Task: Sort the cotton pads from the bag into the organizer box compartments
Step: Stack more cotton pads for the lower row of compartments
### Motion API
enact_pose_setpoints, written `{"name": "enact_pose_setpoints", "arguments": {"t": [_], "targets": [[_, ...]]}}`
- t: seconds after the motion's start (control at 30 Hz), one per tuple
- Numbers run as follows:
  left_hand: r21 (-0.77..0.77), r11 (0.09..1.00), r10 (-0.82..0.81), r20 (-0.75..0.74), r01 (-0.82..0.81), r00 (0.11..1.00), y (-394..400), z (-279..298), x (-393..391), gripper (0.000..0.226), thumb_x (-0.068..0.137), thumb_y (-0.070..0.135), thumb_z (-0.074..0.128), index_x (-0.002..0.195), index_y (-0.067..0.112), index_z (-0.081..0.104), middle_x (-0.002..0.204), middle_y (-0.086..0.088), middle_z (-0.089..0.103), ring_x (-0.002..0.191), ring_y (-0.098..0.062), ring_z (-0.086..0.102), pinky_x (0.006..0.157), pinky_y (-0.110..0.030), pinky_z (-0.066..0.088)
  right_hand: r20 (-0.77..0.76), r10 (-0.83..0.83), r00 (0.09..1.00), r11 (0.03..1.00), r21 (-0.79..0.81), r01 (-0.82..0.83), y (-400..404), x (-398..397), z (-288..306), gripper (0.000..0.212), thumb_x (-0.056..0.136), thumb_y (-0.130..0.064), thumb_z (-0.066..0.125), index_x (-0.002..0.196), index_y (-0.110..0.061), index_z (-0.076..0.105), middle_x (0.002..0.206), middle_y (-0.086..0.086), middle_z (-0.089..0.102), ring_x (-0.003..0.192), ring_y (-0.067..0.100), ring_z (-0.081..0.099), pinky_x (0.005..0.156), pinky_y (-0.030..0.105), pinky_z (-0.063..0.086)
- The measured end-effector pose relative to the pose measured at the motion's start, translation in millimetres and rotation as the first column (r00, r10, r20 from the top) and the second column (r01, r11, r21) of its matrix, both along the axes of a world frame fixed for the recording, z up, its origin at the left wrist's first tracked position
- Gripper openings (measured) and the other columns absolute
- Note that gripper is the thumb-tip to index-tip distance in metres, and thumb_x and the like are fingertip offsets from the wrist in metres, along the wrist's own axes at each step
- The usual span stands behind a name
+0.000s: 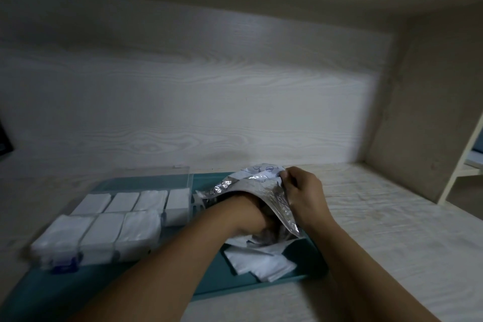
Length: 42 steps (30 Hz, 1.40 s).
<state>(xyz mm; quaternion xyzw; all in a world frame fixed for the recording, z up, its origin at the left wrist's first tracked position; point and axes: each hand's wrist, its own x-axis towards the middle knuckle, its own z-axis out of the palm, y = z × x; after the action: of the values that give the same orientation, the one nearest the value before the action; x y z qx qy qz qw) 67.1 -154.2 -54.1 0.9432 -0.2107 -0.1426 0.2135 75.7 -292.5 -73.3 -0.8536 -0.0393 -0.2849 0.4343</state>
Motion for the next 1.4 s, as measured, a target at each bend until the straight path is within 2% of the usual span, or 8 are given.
{"name": "enact_pose_setpoints", "arguments": {"t": [0.2,0.47,0.67,0.8,0.97,1.07,1.2,1.4], "targets": [[-0.197,0.98,0.053,0.119,-0.029,0.991,8.0,-0.8,-1.3,0.025,0.085,0.022,0.069,0.109,0.02,0.067,0.101,-0.001,0.067,0.099,-0.021,0.062,0.091,-0.033,0.053,0.037,-0.124,0.992,0.989,-0.072,0.126,-4.5,1.6,2.1,0.026,0.096,-0.01,0.049,0.071,-0.006,0.056,0.059,-0.002,0.053,0.056,0.013,0.046,0.053,0.03,0.032],[-0.343,0.939,0.187,0.422,-0.035,0.887,39.7,6.7,-7.6,0.021,0.085,0.041,0.072,0.091,0.024,0.06,0.083,0.009,0.064,0.077,-0.014,0.061,0.066,-0.029,0.046,0.046,-0.427,0.903,0.897,-0.104,0.43,-39.9,5.7,14.0,0.016,0.089,-0.011,0.047,0.075,-0.014,0.055,0.078,0.011,0.066,0.073,0.033,0.058,0.063,0.034,0.039],[-0.108,0.981,0.184,0.282,-0.159,0.942,53.0,-9.1,-11.7,0.046,0.102,0.04,0.045,0.063,0.016,0.046,0.065,-0.002,0.049,0.066,-0.021,0.052,0.06,-0.032,0.033,-0.101,-0.526,0.844,0.803,-0.384,0.455,-61.8,-8.1,30.3,0.016,0.082,-0.011,0.058,0.096,-0.009,0.064,0.099,0.02,0.067,0.096,0.039,0.061,0.074,0.037,0.041],[0.127,0.989,0.017,0.42,-0.078,0.908,64.9,-1.7,-18.1,0.038,0.094,0.046,0.05,0.061,0.027,0.049,0.079,0.005,0.054,0.09,-0.02,0.053,0.092,-0.036,0.037,-0.155,-0.628,0.762,0.716,-0.499,0.488,-79.0,-14.7,38.7,0.02,0.088,-0.015,0.057,0.106,-0.01,0.065,0.114,0.023,0.063,0.11,0.04,0.054,0.092,0.047,0.038],[0.13,0.991,-0.057,0.465,-0.004,0.884,81.5,-0.1,-38.9,0.048,0.086,0.069,0.051,0.128,0.047,0.05,0.127,0.017,0.045,0.123,-0.009,0.04,0.113,-0.03,0.02,0.168,-0.597,0.784,0.724,-0.309,0.617,-65.6,-17.5,50.0,0.034,0.09,-0.017,0.05,0.12,-0.007,0.062,0.121,0.024,0.059,0.108,0.045,0.054,0.094,0.048,0.041],[0.267,0.963,-0.185,0.559,0.036,0.808,84.9,-14.7,-56.4,0.054,0.099,0.055,0.041,0.149,0.038,0.032,0.154,0.011,0.029,0.146,-0.015,0.022,0.121,-0.034,-0.005,0.257,-0.211,0.943,0.927,-0.253,0.276,-25.4,-21.1,48.7,0.023,0.092,-0.019,0.053,0.108,-0.012,0.068,0.12,0.009,0.066,0.095,0.031,0.064,0.086,0.035,0.048],[0.439,0.897,-0.275,0.635,-0.044,0.722,77.3,-33.7,-65.4,0.052,0.087,0.027,0.061,0.138,0.021,0.054,0.139,-0.009,0.055,0.132,-0.031,0.05,0.121,-0.048,0.002,-0.358,0.148,0.922,0.765,-0.55,-0.336,29.4,-21.2,5.8,0.05,0.096,-0.039,0.051,0.143,-0.025,0.042,0.146,0.002,0.043,0.126,0.022,0.048,0.107,0.036,0.04],[0.537,0.826,-0.217,0.586,-0.173,0.781,66.6,-25.0,-38.3,0.066,0.098,0.009,0.036,0.157,0.011,0.007,0.162,-0.017,0.016,0.147,-0.033,0.021,0.122,-0.048,-0.002,-0.393,0.121,0.912,0.788,-0.52,-0.329,32.7,-16.5,-1.5,0.032,0.09,-0.03,0.057,0.118,-0.016,0.066,0.12,0.005,0.063,0.109,0.023,0.059,0.09,0.027,0.046]]}}
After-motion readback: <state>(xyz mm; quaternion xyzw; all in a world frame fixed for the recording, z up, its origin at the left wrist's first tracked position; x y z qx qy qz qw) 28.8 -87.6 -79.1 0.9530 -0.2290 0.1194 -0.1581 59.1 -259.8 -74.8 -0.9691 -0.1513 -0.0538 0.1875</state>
